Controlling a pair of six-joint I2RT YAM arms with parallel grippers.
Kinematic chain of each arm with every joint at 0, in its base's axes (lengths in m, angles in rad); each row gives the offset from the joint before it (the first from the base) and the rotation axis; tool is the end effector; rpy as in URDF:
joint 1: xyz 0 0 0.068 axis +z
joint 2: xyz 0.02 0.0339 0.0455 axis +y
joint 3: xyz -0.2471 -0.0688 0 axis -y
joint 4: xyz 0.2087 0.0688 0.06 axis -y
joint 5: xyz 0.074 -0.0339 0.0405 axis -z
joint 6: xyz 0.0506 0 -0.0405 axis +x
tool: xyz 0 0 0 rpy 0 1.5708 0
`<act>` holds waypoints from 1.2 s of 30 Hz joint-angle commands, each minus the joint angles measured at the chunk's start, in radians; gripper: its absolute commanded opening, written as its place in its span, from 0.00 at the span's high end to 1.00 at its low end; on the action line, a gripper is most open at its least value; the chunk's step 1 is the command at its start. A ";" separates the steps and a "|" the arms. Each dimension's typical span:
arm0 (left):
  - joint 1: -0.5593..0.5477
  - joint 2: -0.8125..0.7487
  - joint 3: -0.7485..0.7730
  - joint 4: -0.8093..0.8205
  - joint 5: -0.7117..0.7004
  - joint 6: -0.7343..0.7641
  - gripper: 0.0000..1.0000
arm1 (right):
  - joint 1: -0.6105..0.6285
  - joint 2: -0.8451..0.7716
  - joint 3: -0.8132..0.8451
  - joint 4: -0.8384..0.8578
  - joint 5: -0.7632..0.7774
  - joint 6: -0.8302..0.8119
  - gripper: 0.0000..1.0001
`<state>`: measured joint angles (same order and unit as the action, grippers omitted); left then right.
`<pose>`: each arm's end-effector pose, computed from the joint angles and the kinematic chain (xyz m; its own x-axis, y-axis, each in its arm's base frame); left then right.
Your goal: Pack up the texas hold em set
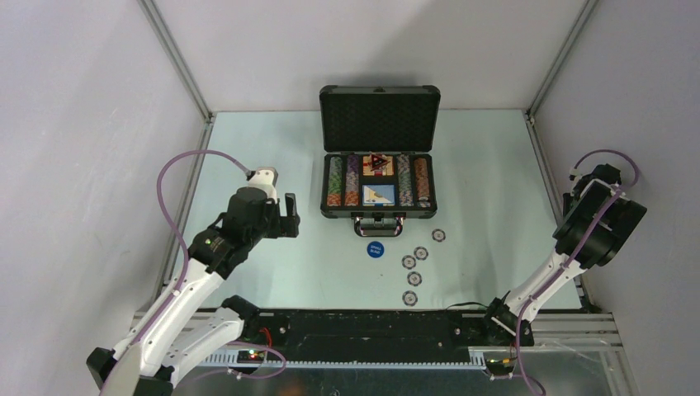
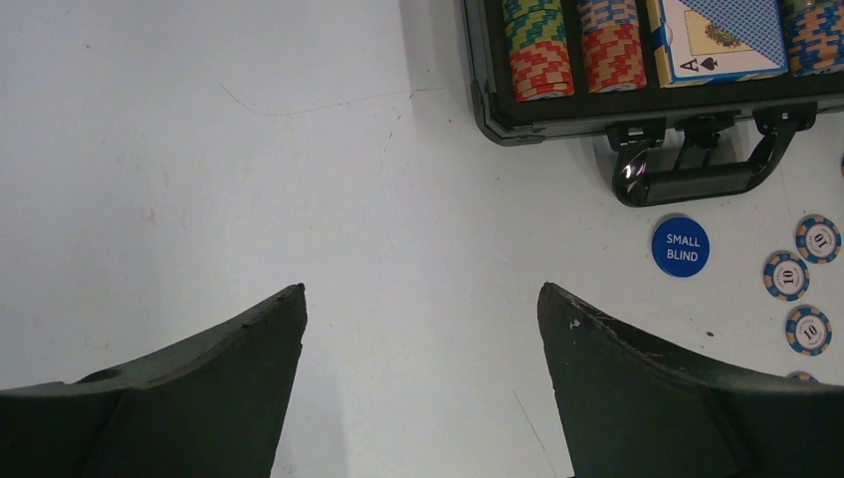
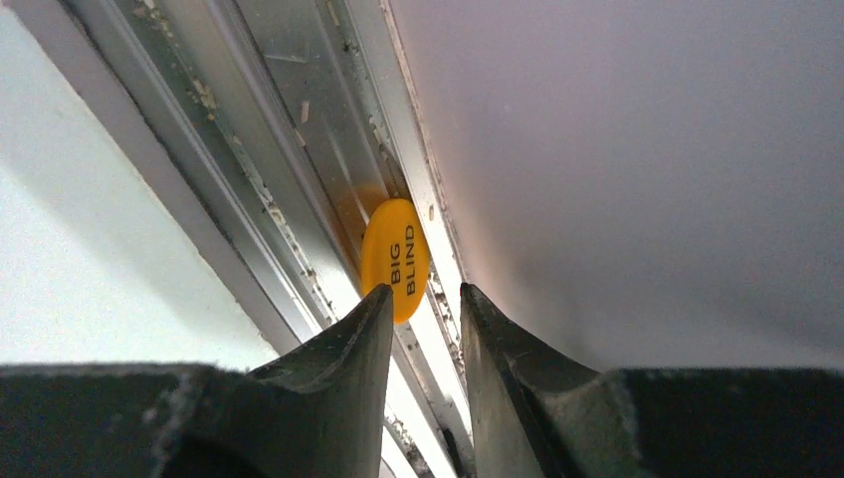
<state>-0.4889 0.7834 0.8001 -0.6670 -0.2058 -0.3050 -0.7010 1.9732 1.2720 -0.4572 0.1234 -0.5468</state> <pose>0.1381 -0.0617 0.2766 -0.6048 -0.0112 -0.7963 0.1411 0.9826 -0.1210 0.2747 -0.2400 0.1383 -0.9505 0.1270 -0.2837 0.2149 0.9279 -0.3047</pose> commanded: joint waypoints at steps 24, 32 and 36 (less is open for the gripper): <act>-0.007 -0.006 -0.001 0.023 -0.006 0.019 0.09 | -0.060 0.039 0.015 -0.020 -0.244 0.085 0.64; -0.007 -0.005 -0.001 0.024 -0.004 0.018 0.09 | -0.072 0.014 0.017 -0.019 -0.282 0.103 0.64; -0.007 -0.007 -0.001 0.024 -0.003 0.018 0.09 | -0.073 0.002 0.017 -0.021 -0.276 0.105 0.64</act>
<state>-0.4889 0.7834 0.8001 -0.6670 -0.2058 -0.3054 -0.7353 1.9987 1.2797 -0.4084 -0.0174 -0.5808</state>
